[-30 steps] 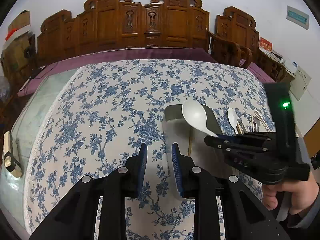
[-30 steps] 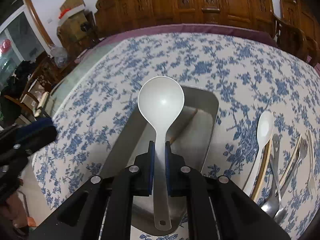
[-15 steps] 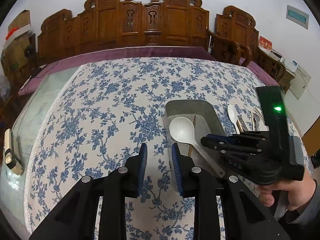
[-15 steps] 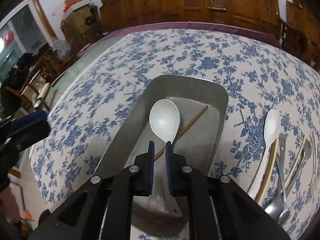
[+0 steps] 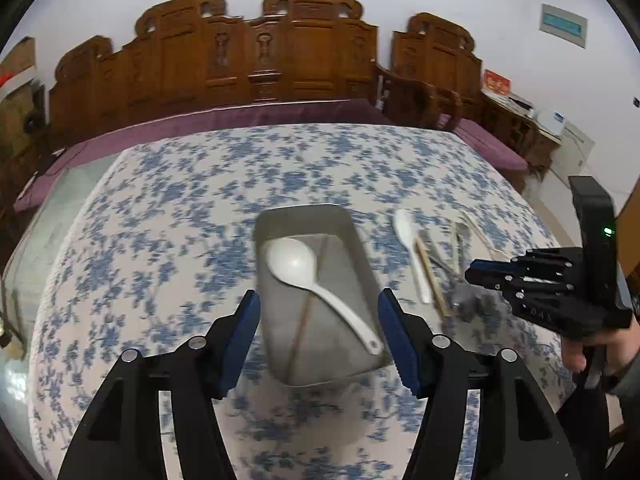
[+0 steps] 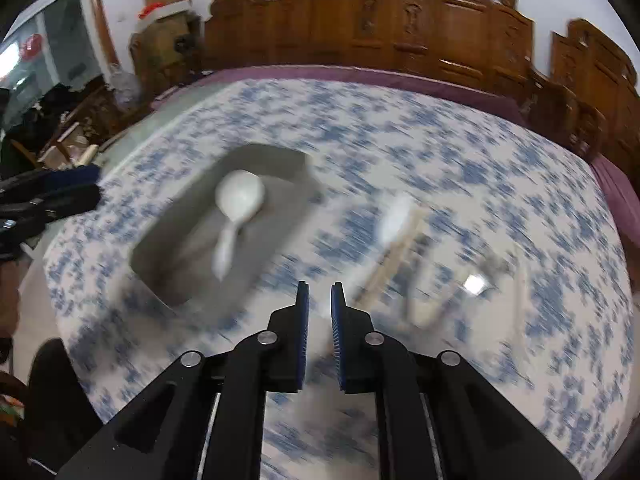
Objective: Organize utensils
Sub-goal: 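Reach the right gripper into the pile and grasp a slim metal utensil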
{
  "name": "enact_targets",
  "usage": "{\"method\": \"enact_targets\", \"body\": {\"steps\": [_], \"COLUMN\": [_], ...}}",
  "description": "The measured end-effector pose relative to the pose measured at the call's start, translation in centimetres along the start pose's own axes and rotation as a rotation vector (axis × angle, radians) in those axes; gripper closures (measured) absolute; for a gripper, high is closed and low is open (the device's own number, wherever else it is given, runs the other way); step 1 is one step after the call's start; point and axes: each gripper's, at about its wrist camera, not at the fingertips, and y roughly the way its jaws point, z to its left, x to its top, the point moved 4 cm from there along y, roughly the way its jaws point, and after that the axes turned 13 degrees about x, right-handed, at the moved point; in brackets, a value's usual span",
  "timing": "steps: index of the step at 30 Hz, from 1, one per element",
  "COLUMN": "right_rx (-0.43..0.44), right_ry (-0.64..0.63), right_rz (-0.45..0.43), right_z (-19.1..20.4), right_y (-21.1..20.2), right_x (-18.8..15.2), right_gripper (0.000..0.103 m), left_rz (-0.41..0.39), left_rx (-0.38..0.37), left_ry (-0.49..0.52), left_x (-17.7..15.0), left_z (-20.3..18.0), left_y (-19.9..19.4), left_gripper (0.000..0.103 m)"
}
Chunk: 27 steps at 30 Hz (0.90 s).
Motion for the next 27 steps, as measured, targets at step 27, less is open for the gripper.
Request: {"method": "enact_targets", "body": {"steps": [27], "right_rx": [-0.092], "right_ry": [0.148], "right_rz": [0.192], "right_z": [-7.5], "right_y": [3.9], "right_x": [-3.5], "right_gripper": [0.084], "left_rz": [0.052], "left_rx": [-0.093], "left_ry": [0.109], "left_x": [-3.6], "left_z": [-9.2], "left_y": [0.9], "left_gripper": [0.037]}}
